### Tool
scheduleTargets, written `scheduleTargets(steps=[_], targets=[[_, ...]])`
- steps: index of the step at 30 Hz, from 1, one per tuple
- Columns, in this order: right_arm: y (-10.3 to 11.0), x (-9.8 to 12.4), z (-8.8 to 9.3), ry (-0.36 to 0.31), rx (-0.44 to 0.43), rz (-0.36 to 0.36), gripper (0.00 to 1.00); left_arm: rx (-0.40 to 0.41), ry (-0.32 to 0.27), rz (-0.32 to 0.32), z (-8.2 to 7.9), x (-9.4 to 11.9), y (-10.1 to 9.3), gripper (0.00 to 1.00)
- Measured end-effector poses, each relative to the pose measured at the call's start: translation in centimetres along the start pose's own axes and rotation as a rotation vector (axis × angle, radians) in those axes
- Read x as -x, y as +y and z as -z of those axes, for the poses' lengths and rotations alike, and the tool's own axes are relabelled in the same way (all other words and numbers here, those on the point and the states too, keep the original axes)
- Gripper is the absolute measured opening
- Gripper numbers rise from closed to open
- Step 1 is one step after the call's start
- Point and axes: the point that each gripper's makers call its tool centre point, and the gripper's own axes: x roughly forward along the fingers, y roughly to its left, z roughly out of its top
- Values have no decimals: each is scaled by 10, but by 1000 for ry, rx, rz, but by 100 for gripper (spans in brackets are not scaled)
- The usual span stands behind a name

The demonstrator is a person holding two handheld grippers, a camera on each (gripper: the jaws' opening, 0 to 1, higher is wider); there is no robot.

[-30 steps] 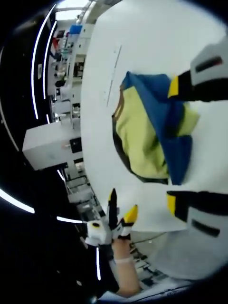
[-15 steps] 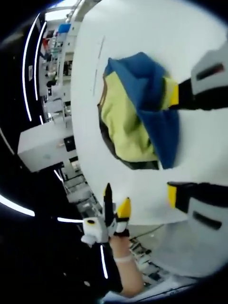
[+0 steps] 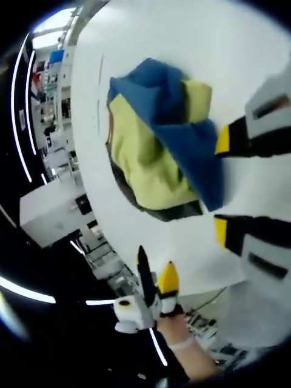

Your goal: Fold the garment on the visible template until the final outline fits inside the template.

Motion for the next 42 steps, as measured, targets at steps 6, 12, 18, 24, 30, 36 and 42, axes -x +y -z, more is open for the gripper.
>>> scheduleTargets(steps=[6,12,18,24,30,36,42], targets=[[6,-5,-2,-12,-10,19,28,6,6,-3,4,1,1,90],[-1,-11,3,3,4,65,16,10,7,-2,6,1,1,90],[-1,-9,3,4,4,71,0,15,8,-3,8,0,3,90],[-5,-5,7,15,16,73,0,15,10,-1,9,-1,1,90],[-14,17,-5,-15,3,71,0,14,9,0,9,-2,1,89],[-36,46,-13,-41,-12,95,0,15,9,11,9,-6,-6,89],[-63,77,-19,-64,-22,143,0,16,14,18,11,-8,-6,89]])
